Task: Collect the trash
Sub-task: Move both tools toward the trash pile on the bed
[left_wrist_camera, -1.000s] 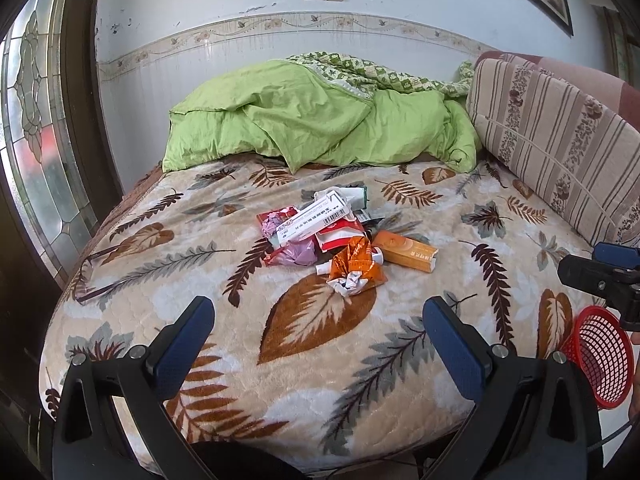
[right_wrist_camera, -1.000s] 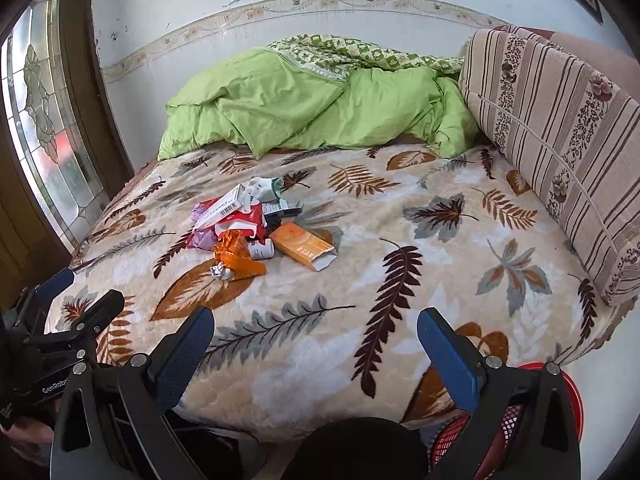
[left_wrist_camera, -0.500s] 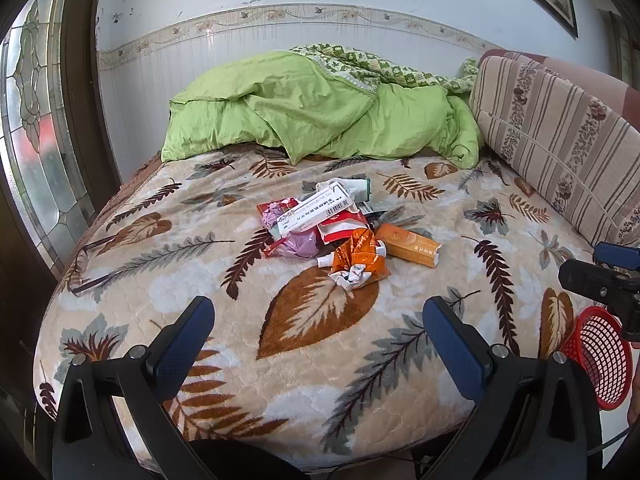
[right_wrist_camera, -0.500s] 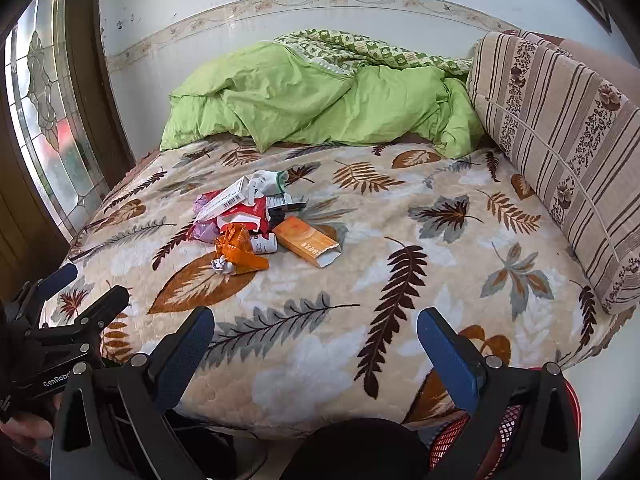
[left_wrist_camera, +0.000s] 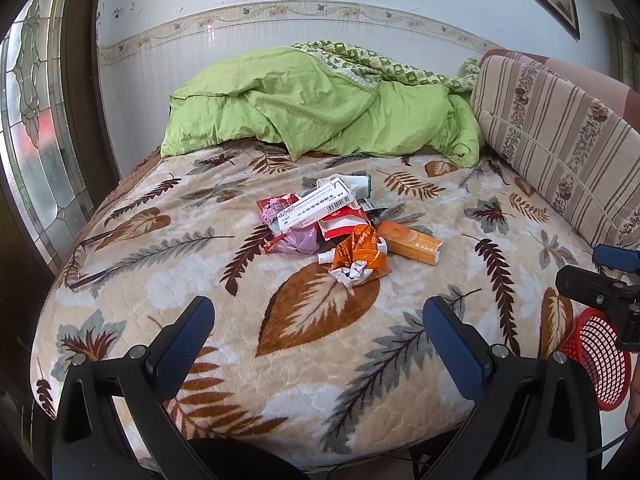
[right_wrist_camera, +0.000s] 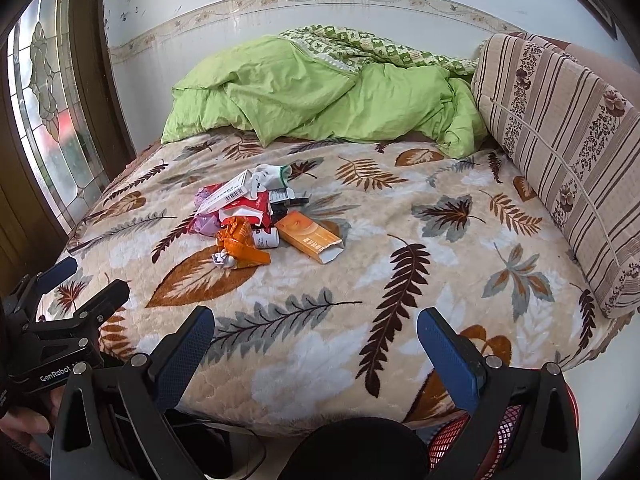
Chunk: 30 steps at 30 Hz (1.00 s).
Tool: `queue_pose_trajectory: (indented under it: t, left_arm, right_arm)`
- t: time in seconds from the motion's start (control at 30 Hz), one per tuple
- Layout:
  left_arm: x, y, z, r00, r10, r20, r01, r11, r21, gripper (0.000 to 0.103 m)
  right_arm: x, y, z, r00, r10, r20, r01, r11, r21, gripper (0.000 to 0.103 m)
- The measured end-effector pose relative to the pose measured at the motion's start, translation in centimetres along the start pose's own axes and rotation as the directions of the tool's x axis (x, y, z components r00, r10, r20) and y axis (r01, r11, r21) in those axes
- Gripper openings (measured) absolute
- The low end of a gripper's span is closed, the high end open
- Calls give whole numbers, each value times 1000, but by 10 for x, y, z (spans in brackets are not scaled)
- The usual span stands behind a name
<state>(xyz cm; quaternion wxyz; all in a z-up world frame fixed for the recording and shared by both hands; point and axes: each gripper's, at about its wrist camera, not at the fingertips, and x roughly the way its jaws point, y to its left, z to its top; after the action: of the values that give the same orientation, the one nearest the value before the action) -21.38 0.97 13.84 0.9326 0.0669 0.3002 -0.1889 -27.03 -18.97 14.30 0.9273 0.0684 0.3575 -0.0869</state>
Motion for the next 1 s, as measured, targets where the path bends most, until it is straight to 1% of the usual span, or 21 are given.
queue_pose_trajectory:
  t: [0.27, 0.4, 1.0]
  left_arm:
    - [6, -5, -7, 1000, -6, -24, 6, 1000, -10, 103]
    - [9, -3, -4, 999, -10, -34, 10, 1000, -13, 103]
    - [32, 0, -5, 994, -22, -102, 20, 1000, -19, 103]
  right_arm:
    - [6, 0, -1, 1000, 4, -15, -4, 1000, -2, 102]
    - [8, -1, -1, 1000, 3, -23, -3, 1000, -1, 102]
    - [30, -7, -2, 998, -2, -63, 2, 1000, 0, 102]
